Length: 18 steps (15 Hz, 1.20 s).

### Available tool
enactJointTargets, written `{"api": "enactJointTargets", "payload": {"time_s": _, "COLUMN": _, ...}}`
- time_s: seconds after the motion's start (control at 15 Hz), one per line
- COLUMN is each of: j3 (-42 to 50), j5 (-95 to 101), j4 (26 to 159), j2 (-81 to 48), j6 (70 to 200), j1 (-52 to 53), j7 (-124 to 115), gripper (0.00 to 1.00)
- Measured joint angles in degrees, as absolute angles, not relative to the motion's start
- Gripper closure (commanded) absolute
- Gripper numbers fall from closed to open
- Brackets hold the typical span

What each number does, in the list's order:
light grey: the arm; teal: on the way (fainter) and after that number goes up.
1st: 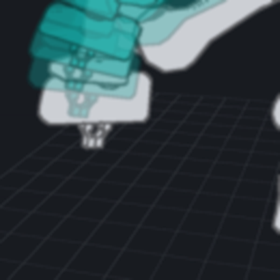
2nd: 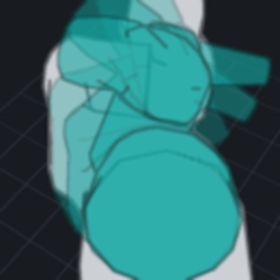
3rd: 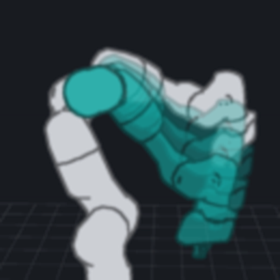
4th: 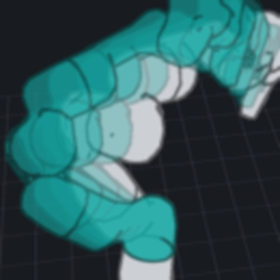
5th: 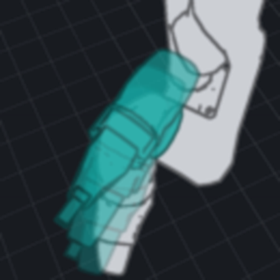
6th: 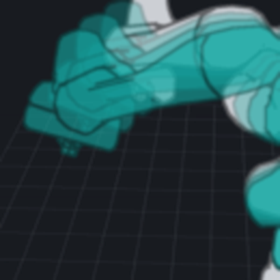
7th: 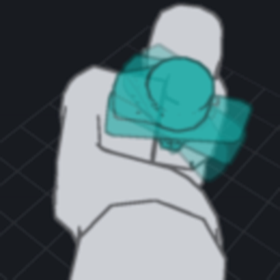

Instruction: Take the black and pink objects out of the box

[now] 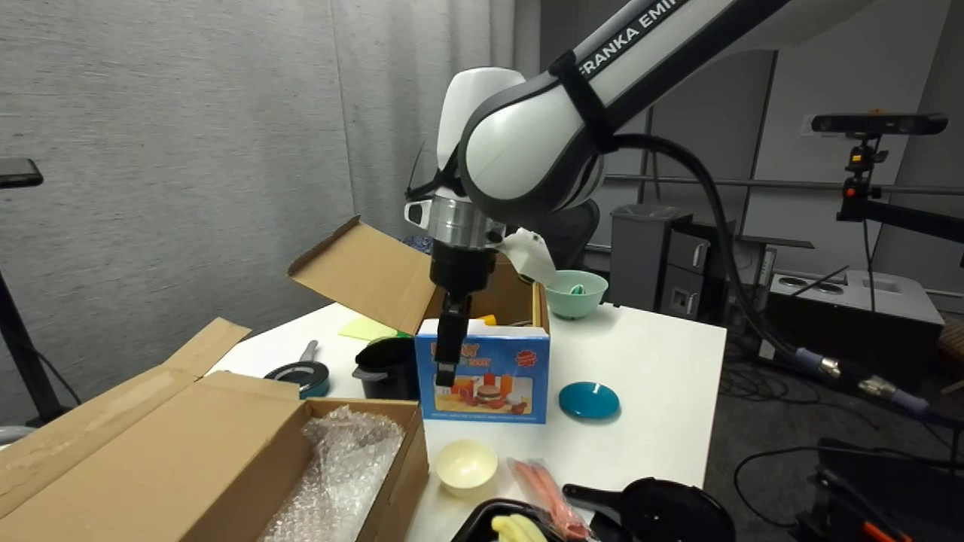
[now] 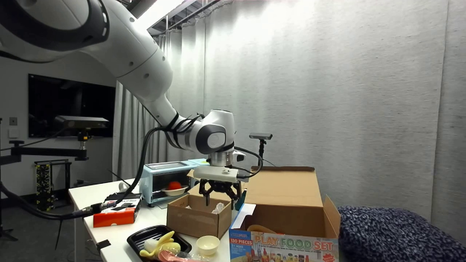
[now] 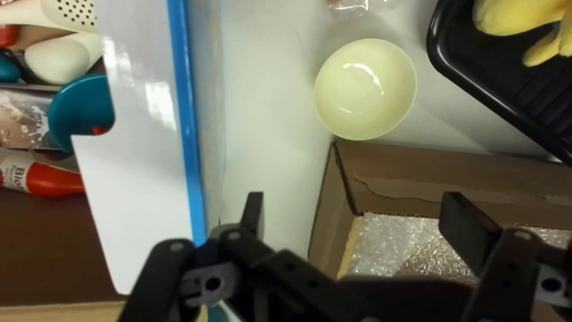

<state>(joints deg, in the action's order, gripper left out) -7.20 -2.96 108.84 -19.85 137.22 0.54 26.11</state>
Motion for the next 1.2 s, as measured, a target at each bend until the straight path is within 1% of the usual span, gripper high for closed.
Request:
{"api": "enactJointTargets", "payload": {"time_s": 0.33, "j3": -7.2, "j5": -1.5, "j4": 108.3, "j2": -20.3, "j6": 136.8, "j1": 0.6, "j7": 24.5, "gripper": 0.0}}
{"api": "enactJointTargets", "payload": {"time_s": 0.8, "j3": -7.2, "j5": 2.3, "j4": 106.3, "j2": -20.5, "j6": 127.7, "j1": 0.6, "j7": 24.6, "gripper": 0.0}}
{"api": "enactJointTargets", "payload": {"time_s": 1.2, "j3": -7.2, "j5": 3.9, "j4": 105.4, "j2": -20.5, "j6": 126.7, "j1": 0.7, "j7": 24.7, "gripper": 0.0}}
